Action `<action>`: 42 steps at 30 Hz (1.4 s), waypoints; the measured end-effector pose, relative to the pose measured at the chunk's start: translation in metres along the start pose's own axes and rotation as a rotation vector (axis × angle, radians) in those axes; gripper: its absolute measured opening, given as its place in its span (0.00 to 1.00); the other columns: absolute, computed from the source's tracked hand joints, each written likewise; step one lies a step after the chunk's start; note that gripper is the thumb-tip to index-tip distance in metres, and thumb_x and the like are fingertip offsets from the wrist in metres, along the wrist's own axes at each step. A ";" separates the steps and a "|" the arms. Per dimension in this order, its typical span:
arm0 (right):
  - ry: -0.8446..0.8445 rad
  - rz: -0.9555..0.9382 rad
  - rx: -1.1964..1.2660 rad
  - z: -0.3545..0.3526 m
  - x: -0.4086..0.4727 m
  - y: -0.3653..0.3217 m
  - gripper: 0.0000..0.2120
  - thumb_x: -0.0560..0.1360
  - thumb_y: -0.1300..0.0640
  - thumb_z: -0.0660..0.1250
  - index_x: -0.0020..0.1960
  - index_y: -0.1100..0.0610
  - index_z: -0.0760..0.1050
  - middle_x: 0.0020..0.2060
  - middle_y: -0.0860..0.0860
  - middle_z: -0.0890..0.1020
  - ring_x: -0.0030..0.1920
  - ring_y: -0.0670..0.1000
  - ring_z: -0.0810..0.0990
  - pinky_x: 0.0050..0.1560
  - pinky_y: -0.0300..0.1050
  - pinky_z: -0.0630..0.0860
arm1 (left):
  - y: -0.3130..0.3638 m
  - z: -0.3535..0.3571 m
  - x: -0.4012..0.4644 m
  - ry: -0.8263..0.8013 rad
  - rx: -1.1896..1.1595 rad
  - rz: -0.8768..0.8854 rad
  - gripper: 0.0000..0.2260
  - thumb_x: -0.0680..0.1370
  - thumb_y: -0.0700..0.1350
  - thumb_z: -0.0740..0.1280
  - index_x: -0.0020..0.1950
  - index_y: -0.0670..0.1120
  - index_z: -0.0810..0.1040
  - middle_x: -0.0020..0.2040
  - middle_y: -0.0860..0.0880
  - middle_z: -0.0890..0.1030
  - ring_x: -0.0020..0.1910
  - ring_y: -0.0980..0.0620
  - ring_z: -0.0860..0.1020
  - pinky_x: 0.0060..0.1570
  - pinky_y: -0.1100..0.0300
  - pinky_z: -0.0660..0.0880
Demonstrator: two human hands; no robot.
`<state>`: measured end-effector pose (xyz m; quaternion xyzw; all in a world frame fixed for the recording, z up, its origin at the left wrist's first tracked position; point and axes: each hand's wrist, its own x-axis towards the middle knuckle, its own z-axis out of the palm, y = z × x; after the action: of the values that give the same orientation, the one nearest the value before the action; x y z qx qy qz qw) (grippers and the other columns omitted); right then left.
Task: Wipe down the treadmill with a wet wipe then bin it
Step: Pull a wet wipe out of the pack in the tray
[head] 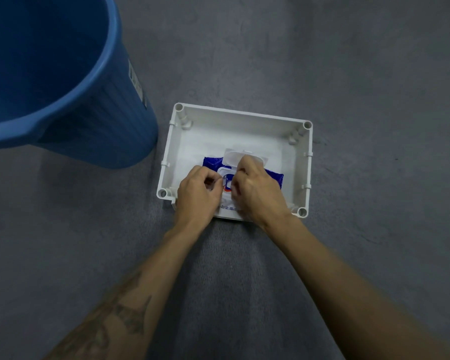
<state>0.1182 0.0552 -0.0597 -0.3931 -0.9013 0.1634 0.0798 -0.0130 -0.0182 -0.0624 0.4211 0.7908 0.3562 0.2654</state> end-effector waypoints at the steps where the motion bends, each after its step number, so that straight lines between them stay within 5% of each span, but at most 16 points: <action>1: 0.005 0.013 0.019 0.001 0.001 0.000 0.06 0.78 0.61 0.70 0.46 0.65 0.81 0.52 0.56 0.74 0.46 0.55 0.77 0.33 0.50 0.79 | 0.000 0.001 -0.001 0.003 0.002 0.002 0.02 0.79 0.41 0.72 0.47 0.45 0.81 0.48 0.52 0.81 0.46 0.54 0.80 0.51 0.54 0.80; 10: 0.155 0.102 0.288 -0.007 -0.014 0.003 0.05 0.75 0.65 0.70 0.43 0.61 0.74 0.46 0.54 0.75 0.34 0.48 0.72 0.35 0.42 0.70 | -0.001 0.000 -0.002 0.018 -0.007 0.032 0.01 0.79 0.40 0.72 0.48 0.44 0.81 0.47 0.51 0.80 0.46 0.54 0.80 0.51 0.52 0.80; 17: 0.149 0.537 0.562 -0.011 -0.008 0.002 0.03 0.78 0.59 0.68 0.46 0.54 0.76 0.45 0.50 0.80 0.43 0.46 0.79 0.52 0.52 0.79 | -0.002 0.000 -0.001 0.027 -0.005 0.047 0.02 0.78 0.40 0.72 0.46 0.44 0.81 0.47 0.51 0.81 0.45 0.54 0.80 0.50 0.55 0.79; 20: 0.169 0.419 0.541 -0.013 -0.014 -0.002 0.00 0.79 0.59 0.67 0.49 0.55 0.76 0.47 0.49 0.78 0.44 0.47 0.77 0.50 0.48 0.78 | -0.002 0.000 0.000 0.028 -0.013 0.043 0.02 0.78 0.40 0.73 0.46 0.45 0.82 0.46 0.51 0.81 0.44 0.54 0.80 0.50 0.56 0.79; 25: 0.087 0.184 0.376 -0.007 -0.021 -0.007 0.18 0.75 0.52 0.72 0.60 0.57 0.72 0.55 0.50 0.74 0.50 0.49 0.75 0.47 0.43 0.75 | -0.003 0.001 -0.001 0.028 -0.033 0.032 0.02 0.78 0.39 0.73 0.47 0.45 0.81 0.46 0.51 0.81 0.45 0.53 0.81 0.50 0.53 0.80; 34: 0.177 0.425 0.545 -0.011 -0.017 -0.003 0.06 0.77 0.58 0.74 0.52 0.57 0.81 0.43 0.45 0.82 0.45 0.46 0.81 0.52 0.43 0.78 | 0.002 -0.002 -0.005 0.034 -0.092 0.025 0.10 0.78 0.39 0.71 0.51 0.52 0.73 0.53 0.53 0.76 0.47 0.55 0.80 0.47 0.47 0.81; 39: 0.199 0.449 0.525 -0.015 -0.018 -0.007 0.03 0.78 0.59 0.72 0.50 0.58 0.84 0.43 0.49 0.86 0.44 0.47 0.82 0.51 0.45 0.79 | 0.009 0.001 -0.009 -0.084 -0.085 0.016 0.03 0.78 0.45 0.74 0.48 0.48 0.81 0.59 0.52 0.71 0.54 0.61 0.74 0.52 0.72 0.72; 42: 0.193 0.415 0.534 -0.017 -0.019 -0.007 0.03 0.78 0.58 0.72 0.49 0.57 0.84 0.42 0.48 0.85 0.43 0.46 0.81 0.49 0.40 0.78 | 0.010 0.004 -0.009 -0.061 -0.120 -0.029 0.06 0.78 0.50 0.74 0.49 0.49 0.82 0.58 0.55 0.70 0.56 0.67 0.73 0.50 0.75 0.69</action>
<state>0.1311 0.0404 -0.0416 -0.5468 -0.7159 0.3683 0.2298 -0.0006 -0.0206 -0.0561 0.4034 0.7658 0.3860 0.3192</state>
